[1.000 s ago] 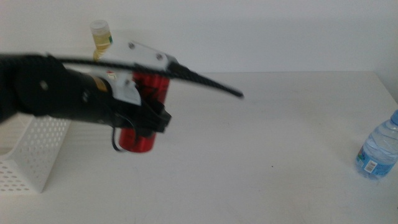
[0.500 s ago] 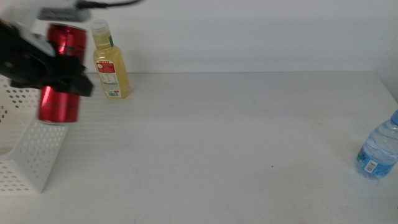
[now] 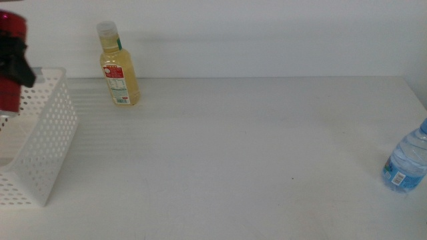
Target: Use arms to grab the bottles and put them into the dustbin to the left of the table.
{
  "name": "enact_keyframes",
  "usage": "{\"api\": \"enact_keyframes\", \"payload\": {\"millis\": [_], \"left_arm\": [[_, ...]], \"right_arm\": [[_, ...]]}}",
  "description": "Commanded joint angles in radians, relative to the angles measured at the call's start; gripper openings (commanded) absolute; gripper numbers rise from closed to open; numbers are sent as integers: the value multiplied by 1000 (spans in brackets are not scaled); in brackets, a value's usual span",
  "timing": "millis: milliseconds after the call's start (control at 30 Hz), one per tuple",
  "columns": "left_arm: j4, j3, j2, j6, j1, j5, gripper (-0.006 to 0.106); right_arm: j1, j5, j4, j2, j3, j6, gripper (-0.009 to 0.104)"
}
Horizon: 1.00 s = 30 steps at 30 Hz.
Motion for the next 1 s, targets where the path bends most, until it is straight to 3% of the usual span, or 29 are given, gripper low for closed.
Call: {"api": "enact_keyframes", "payload": {"millis": [0,367,667,967], "left_arm": [[-11,-50,-19,-1,34,-2,-5],[105,-55,141,-1,95,-12,-5],[110,-55,253,-2,95,-73,-5],[190,-54,300,-19,95,-92,-5]], "right_arm": [[-4,-77,-6,-28,-7,-9,70],[-4,-77,-6,-28,-7,-9,70],[-4,-77,-6,-28,-7,-9,70],[-4,-77,-6,-28,-7,-9,70]]}}
